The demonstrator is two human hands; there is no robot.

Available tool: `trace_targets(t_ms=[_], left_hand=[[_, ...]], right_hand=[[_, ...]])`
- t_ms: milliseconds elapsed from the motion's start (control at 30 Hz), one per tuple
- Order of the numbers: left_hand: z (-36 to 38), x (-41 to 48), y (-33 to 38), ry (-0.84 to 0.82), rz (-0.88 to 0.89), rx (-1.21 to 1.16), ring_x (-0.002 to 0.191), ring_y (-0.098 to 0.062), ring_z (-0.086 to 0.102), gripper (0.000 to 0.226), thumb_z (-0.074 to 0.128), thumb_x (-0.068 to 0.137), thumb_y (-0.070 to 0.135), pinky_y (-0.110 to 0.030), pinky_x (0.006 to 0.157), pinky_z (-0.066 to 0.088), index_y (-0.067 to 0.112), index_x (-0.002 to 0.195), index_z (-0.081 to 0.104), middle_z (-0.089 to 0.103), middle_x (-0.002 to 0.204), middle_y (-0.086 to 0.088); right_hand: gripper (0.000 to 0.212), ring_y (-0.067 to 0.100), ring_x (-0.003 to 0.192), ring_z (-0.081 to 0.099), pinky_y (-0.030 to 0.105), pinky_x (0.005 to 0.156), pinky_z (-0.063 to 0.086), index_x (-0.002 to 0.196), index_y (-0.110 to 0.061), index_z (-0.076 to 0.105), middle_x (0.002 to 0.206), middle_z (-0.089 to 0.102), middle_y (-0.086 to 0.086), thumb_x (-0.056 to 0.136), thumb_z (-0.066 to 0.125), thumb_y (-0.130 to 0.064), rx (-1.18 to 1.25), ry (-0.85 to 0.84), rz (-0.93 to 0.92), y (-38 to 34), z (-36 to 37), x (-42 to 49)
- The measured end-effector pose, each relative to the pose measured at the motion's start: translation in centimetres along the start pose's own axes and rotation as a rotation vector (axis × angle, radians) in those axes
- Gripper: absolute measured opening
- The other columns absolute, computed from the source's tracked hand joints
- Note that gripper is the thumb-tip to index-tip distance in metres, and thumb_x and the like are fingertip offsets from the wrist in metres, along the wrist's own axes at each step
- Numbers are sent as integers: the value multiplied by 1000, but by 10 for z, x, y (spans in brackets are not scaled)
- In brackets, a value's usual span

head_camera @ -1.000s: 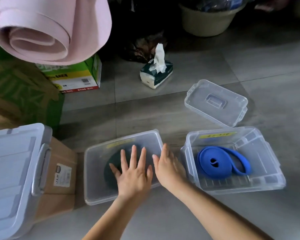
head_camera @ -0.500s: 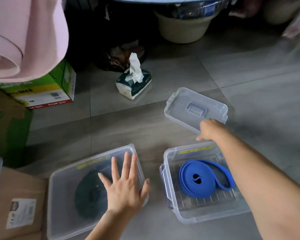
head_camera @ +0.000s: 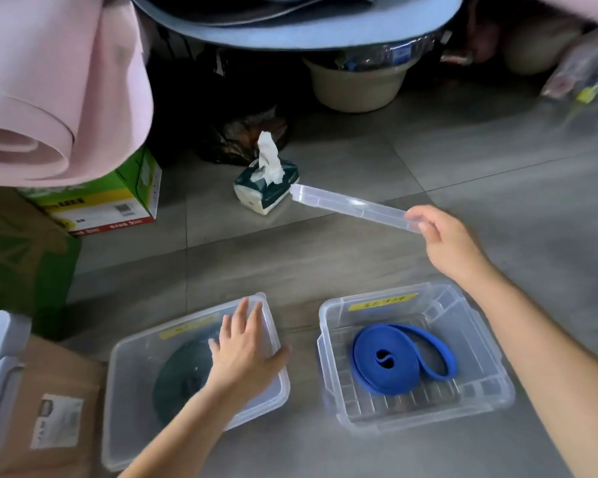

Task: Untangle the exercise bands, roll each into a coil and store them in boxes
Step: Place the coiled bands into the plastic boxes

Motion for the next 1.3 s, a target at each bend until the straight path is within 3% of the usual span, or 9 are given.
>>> trace_targets(t_ms=[67,167,300,500,633,733,933,1167,1300], left_hand=[[-47,9,18,183,57,-372,144,-20,12,101,70,77,47,-32,114,18,17,150,8,7,156,-4],[-103,17,53,334,288,-393,143,-15,12,117,69,60,56,-27,113,14,13,150,8,15,155,-5],[-118,14,81,287,461,-451,120,0,47,66,76,76,37,-32,101,40,49,129,39,48,129,30],[-85,-10,100,193,406,-724,72,-9,64,13,66,83,43,-30,68,54,45,93,59,67,83,16],[-40,-16,106,-44,163,-814,55,-15,66,33,53,93,38,-34,54,55,6,84,56,66,62,2],[-14,-16,94,-24,9,-641,45,-19,57,38,45,96,39,-32,52,50,10,72,47,54,46,3],[17,-26,76,21,3,-313,58,-29,46,36,32,96,42,-36,64,48,13,76,41,47,61,-1],[27,-27,73,17,10,-307,58,-19,33,36,32,97,42,-31,55,33,17,71,34,36,61,4],[36,-34,69,-44,23,-420,96,-32,54,40,44,94,46,-36,80,47,13,114,55,60,96,-13]], right_hand=[[38,-1,99,51,0,81,33,109,-26,63,109,58,-10,96,38,-1,169,30,-68,-25,-22,-18],[44,-12,86,49,-5,75,30,101,-41,61,95,56,-28,97,40,-3,292,-14,-124,-49,-47,-36],[53,-14,90,53,-1,79,33,91,-51,66,88,62,-35,96,43,-3,348,-57,-186,-65,-82,-49],[35,9,108,60,24,93,46,102,-40,64,113,66,-5,71,67,-57,697,109,44,-24,-118,-57],[20,4,75,68,13,59,50,84,-28,64,84,71,-15,70,75,-38,581,24,328,29,-80,-92],[20,15,72,61,22,56,44,80,-19,62,75,66,-8,83,68,-38,252,48,437,56,-53,-120],[47,33,85,57,33,63,37,74,-7,52,88,61,15,89,49,-52,-187,48,502,73,-23,-168],[42,24,75,49,33,68,37,73,-15,52,78,56,2,87,49,-55,-14,17,640,85,-14,-185],[43,26,93,59,33,78,43,96,-14,61,98,64,2,86,53,-55,135,34,685,94,-7,-195]])
Point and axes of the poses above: each hand's wrist, its own x-axis towards the middle knuckle, its own z-axis out of the palm, y = z × x, the point moved 6 cm from there along x, towards the middle knuckle
